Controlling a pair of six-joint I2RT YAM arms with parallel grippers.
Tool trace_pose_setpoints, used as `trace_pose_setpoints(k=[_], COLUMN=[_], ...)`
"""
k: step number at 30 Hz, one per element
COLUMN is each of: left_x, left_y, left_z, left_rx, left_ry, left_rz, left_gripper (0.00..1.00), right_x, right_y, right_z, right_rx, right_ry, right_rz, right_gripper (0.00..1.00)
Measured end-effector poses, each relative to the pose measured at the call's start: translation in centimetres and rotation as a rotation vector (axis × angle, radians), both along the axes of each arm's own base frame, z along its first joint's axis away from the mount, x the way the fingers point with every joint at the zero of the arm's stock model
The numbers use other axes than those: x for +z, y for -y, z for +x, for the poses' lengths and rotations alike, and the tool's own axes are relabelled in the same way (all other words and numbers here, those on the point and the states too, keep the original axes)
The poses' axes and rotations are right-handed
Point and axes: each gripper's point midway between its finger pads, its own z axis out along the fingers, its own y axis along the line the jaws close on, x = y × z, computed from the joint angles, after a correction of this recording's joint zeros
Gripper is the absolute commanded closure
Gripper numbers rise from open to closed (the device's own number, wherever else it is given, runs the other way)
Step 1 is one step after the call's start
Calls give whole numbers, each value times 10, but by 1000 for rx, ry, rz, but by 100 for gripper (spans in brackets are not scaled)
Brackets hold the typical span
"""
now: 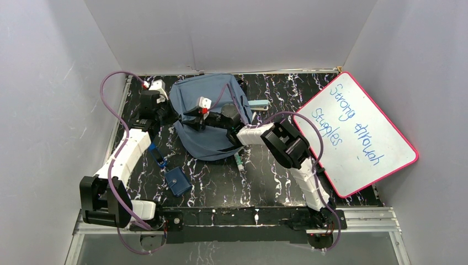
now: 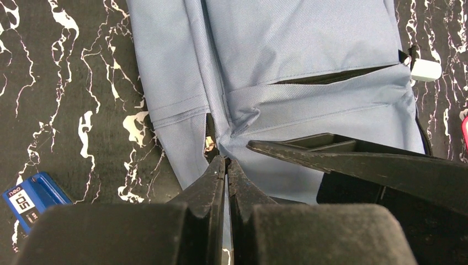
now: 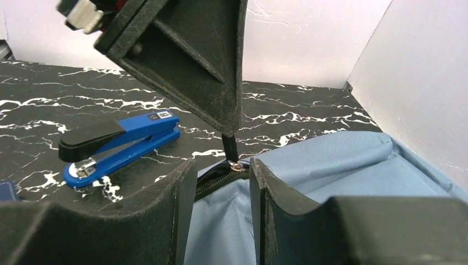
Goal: Pack the student bag
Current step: Zip the student bag at the center of the board.
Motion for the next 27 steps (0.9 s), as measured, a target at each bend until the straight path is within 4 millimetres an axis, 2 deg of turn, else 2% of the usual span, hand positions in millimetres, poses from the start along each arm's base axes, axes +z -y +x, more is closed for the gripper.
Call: trace_pose_setpoints(k=[9,17,27], left_x=[6,5,4], left_y=[0,0,1], left_z=[4,4,4], left_rx=[2,0,-4], left_ry=[18,15,12], left_rz=[-1,-1,-1], left_gripper=[100,100,100], right_x=[-5,-11,0], right_y=[-12,-18,-26], right_z=[14,18,14], right_rx=[-14,-17,-5], right_ry=[-18,-32,-33], right_rz=[-6,-5,19], right_gripper=[52,54,58])
